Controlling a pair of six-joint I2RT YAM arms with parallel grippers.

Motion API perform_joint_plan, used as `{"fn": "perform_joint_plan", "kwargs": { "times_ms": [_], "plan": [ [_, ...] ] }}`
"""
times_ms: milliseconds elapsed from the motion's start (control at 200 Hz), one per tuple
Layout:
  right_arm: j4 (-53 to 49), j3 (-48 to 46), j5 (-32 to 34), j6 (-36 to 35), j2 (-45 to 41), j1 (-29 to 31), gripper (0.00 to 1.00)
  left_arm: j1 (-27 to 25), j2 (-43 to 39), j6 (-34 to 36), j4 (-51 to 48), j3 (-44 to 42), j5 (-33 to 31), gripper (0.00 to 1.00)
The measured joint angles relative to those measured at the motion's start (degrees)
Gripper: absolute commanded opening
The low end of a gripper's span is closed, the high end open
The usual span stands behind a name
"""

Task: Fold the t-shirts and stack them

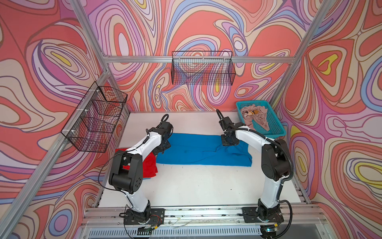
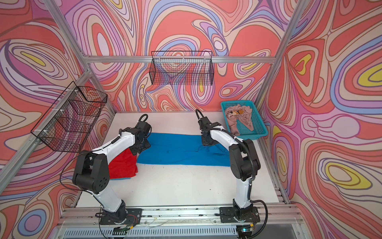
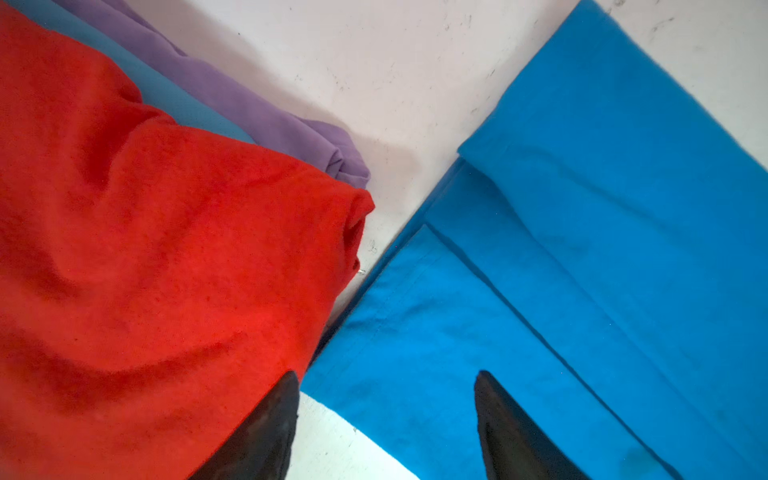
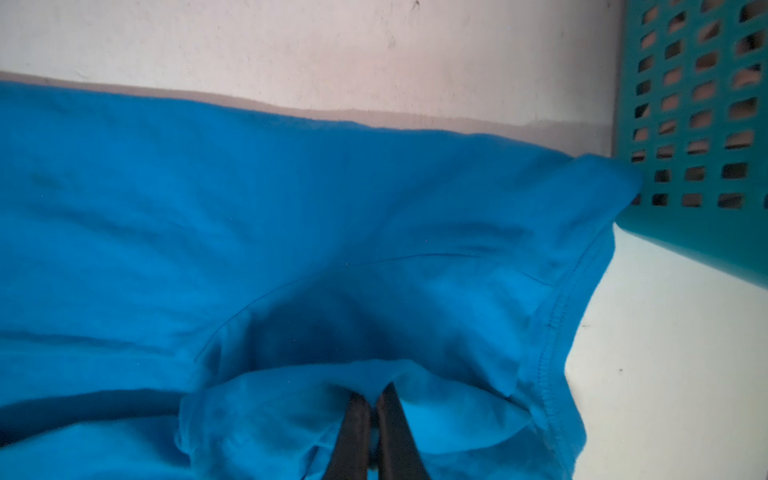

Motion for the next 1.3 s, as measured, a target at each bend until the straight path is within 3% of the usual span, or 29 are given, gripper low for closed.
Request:
{"fn": "perform_joint_plan", "kwargs": {
  "times_ms": [255, 381, 531, 641, 776, 866, 1042, 1302],
  "plan": [
    [0.0, 3.2, -0.1, -0.4, 4.9, -0.2, 0.00, 0.0, 0.0, 0.0, 0.0, 0.0, 0.2, 0.71],
    [-0.4, 5.0, 0.1, -0.4, 7.2, -0.4, 0.22, 0.0, 0.0, 0.0, 0.2, -0.2, 0.4, 0.71],
    [-0.7, 6.3, 0.9, -0.3, 7.9, -0.5, 0.41, 0.0, 0.0, 0.0, 0.5, -0.7, 0.9, 0.72],
    [-0.9, 6.4, 1.7, 0.0, 7.1, -0.5, 0.48, 0.0, 0.0, 0.0, 0.6, -1.0, 1.2, 0.78],
    [-0.3, 4.2, 0.8, 0.8, 0.9, -0.5, 0.52, 0.0, -0.6, 0.0, 0.7, -1.1, 2.4, 0.88],
    [1.7, -1.3, -1.3, 1.7, -7.5, -0.5, 0.54, 0.0, -1.9, 0.1, 0.7, -1.1, 3.7, 1.00],
    [6.1, -13.3, -6.5, 3.4, -18.5, 0.1, 0.56, 0.0, -5.1, 1.7, 0.8, -1.1, 6.9, 1.00],
    [10.6, -22.3, -11.1, 5.5, -15.3, 1.6, 0.51, 0.0, -10.4, 6.1, 0.7, -2.0, 11.5, 1.00]
  ]
}}
